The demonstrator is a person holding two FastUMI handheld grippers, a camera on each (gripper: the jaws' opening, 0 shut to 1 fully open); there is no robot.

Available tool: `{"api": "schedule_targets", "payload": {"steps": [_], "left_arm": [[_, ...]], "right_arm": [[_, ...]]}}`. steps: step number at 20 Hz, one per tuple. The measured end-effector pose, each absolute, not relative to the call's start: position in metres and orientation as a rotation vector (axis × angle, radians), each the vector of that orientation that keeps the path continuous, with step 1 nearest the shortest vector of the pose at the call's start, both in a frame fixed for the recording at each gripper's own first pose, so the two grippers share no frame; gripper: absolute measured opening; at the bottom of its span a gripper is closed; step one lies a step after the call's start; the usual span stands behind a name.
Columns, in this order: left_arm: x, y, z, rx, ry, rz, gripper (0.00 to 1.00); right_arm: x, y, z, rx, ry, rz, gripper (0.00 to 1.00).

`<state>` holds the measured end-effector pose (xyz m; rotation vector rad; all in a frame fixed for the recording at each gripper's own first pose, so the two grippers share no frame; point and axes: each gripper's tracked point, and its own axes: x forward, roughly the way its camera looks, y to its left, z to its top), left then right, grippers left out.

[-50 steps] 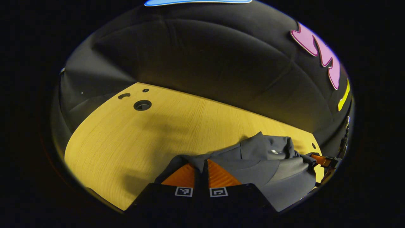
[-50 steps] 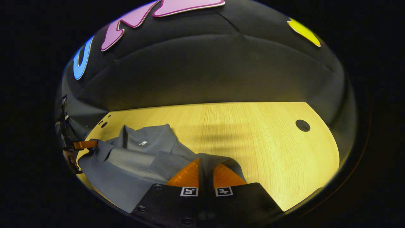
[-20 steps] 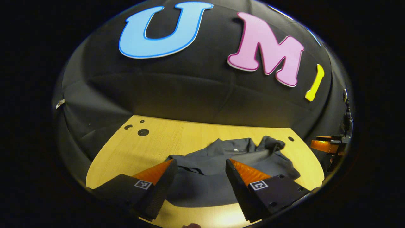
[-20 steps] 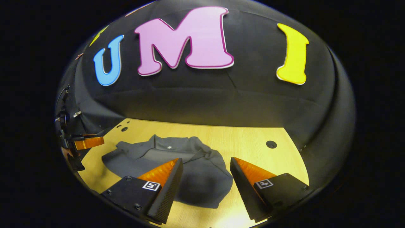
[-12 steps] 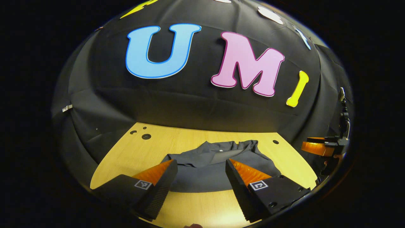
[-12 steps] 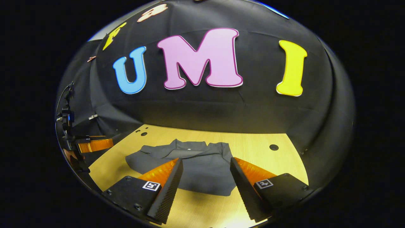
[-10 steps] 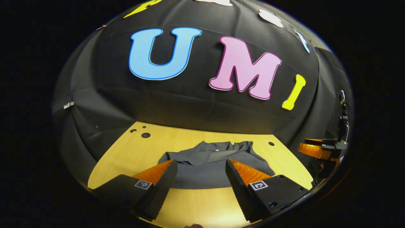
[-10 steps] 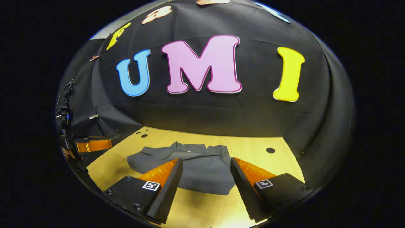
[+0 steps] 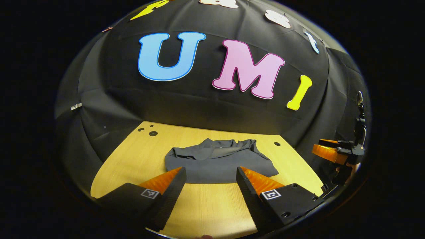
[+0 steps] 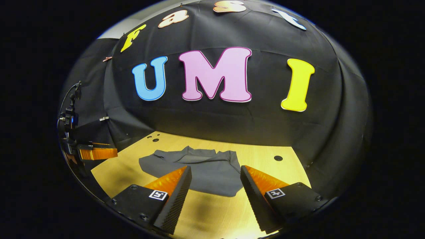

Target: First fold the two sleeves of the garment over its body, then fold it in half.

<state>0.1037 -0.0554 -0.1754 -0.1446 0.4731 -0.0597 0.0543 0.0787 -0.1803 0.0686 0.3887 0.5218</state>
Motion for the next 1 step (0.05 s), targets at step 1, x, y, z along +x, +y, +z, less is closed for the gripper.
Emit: {"api": "schedule_targets", "payload": {"steps": [1], "left_arm": [[0.1017, -0.0569, -0.1771, -0.146, 0.476, -0.052, 0.96]], "right_arm": [[0.054, 0.075, -0.1849, 0.068, 0.4, 0.52, 0.92]]}}
